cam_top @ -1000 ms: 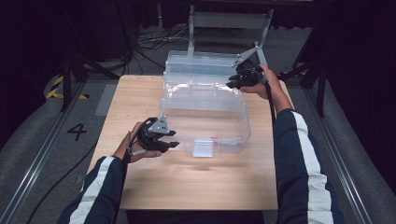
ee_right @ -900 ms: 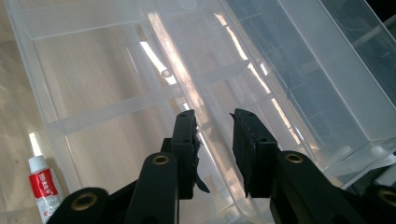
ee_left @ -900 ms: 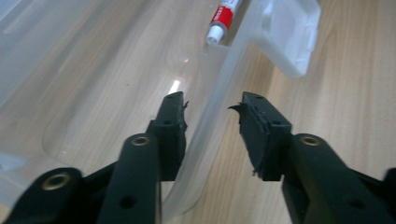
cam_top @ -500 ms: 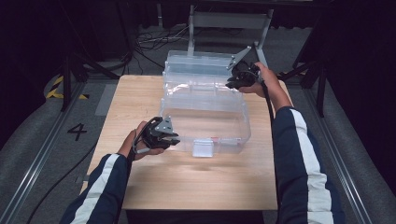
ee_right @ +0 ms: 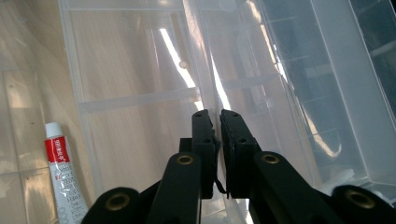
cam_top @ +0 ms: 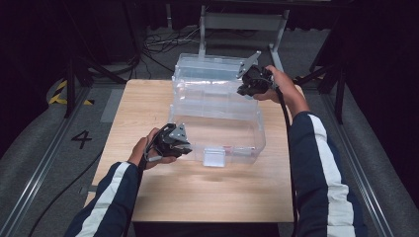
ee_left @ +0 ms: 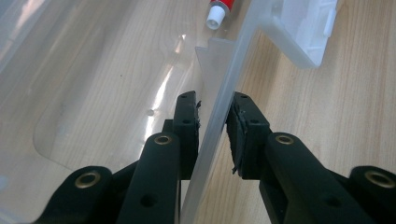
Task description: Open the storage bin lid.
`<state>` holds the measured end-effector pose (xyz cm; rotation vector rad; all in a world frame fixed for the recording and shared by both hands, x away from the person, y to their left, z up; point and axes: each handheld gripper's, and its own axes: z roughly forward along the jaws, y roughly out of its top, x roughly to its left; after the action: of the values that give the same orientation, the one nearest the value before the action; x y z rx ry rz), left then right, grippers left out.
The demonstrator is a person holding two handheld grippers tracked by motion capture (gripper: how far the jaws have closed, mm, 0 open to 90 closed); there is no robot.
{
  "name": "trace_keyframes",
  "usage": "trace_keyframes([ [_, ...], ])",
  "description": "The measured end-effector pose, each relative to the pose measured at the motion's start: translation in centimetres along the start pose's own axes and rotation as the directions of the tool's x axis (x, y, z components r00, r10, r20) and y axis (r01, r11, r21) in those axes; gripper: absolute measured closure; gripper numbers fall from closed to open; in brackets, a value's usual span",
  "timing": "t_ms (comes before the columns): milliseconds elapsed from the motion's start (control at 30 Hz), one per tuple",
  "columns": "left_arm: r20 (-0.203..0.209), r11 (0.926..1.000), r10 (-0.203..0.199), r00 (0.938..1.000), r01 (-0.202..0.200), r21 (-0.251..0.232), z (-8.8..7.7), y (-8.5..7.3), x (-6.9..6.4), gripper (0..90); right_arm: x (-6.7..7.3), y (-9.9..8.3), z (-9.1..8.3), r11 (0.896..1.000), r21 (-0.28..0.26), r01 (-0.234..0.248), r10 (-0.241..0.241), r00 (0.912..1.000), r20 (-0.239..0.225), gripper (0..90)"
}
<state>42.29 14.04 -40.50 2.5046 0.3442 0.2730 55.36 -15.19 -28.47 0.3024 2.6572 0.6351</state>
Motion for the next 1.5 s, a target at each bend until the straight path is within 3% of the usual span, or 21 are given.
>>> trace_keyframes([
  [533, -0.003, 0.9997, -0.017, 0.9999, 0.017, -0.020, 0.2, -0.2, -0.1, 73.5, 2.3, -0.1, -1.6, 0.999, -0.012, 0.030, -0.030, 0.9995, -0.006, 86.8],
  [1500, -0.005, 0.9998, 0.002, 1.0000, -0.003, -0.022, 0.3, -0.2, -0.1, 72.4, 5.9, -1.5, -3.0, 0.996, -0.065, 0.061, -0.062, 0.9981, -0.006, 86.1],
])
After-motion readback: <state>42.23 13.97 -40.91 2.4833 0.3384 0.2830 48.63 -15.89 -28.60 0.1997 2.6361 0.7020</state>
